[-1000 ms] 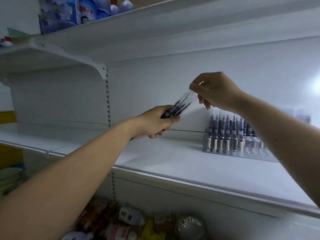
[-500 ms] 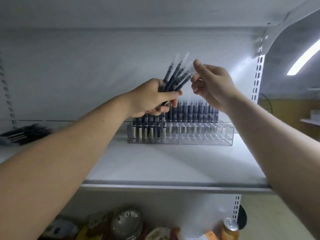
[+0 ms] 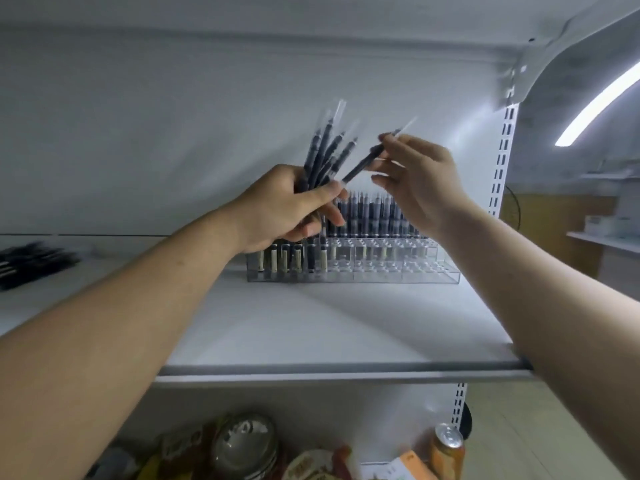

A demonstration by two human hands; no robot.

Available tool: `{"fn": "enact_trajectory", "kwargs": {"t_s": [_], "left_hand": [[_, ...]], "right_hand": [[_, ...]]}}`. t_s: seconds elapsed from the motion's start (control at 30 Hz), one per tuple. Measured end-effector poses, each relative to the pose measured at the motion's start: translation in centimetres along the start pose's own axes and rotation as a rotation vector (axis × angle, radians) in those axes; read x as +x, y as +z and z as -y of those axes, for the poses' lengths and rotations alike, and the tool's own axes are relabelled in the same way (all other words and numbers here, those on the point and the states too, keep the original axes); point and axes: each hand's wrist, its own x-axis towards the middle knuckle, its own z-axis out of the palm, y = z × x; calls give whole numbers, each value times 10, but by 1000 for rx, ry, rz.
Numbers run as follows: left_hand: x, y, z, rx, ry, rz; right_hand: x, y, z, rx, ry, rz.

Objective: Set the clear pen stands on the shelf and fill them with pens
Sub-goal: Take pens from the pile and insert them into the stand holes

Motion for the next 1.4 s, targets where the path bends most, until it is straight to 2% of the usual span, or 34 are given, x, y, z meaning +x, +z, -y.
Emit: {"fn": "enact_trajectory", "kwargs": {"t_s": [0.07, 0.13, 0.2, 0.3, 0.63, 0.73, 0.83, 1.17, 1.4], "left_hand": [[-1, -4, 2, -3, 27, -39], [-1, -7, 5, -31, 23, -45], [-1, -9, 5, -77, -16, -19], [-2, -9, 3, -98, -60, 44], [-2, -9, 0, -241, -92, 60], [-2, -9, -1, -295, -90, 67], [-1, -9, -1, -273, -69, 52], [1, -7, 0, -207, 27, -36], [2, -7, 3, -185, 35, -50]], "right_hand": [[3, -2, 2, 6, -58, -166], [4, -5, -1, -270, -133, -229], [0, -4, -10, -625, -201, -155], [-2, 7, -19, -837, -215, -40], [-8, 17, -24, -980, -143, 86], [-11, 20, -28, -1013, -89, 170], [-13, 24, -31, -1077, -44, 219], [-10, 20, -33, -1122, 41, 224], [-8, 12, -37, -1304, 61, 355]]}}
